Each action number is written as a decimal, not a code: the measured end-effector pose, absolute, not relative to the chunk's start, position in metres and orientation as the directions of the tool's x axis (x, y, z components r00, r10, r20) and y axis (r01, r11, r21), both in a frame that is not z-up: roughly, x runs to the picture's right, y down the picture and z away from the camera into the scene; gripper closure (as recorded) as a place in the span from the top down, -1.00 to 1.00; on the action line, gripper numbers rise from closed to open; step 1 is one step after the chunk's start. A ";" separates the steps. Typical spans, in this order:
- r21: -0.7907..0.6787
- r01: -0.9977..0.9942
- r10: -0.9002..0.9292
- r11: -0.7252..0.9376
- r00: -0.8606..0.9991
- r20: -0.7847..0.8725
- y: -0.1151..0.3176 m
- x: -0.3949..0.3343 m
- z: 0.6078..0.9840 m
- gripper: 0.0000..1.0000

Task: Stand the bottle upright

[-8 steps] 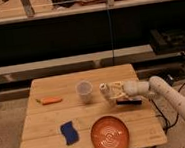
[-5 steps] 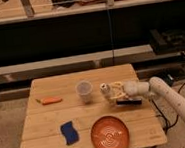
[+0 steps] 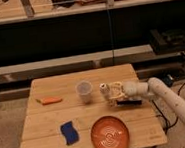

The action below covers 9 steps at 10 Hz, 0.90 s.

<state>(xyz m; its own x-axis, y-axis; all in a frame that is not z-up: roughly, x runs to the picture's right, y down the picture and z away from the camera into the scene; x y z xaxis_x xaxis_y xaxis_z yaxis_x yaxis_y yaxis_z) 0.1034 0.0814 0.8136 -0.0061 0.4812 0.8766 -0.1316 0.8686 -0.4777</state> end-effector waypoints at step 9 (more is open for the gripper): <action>-0.474 -0.146 0.478 0.868 -0.008 0.878 0.082 0.111 0.813 -0.69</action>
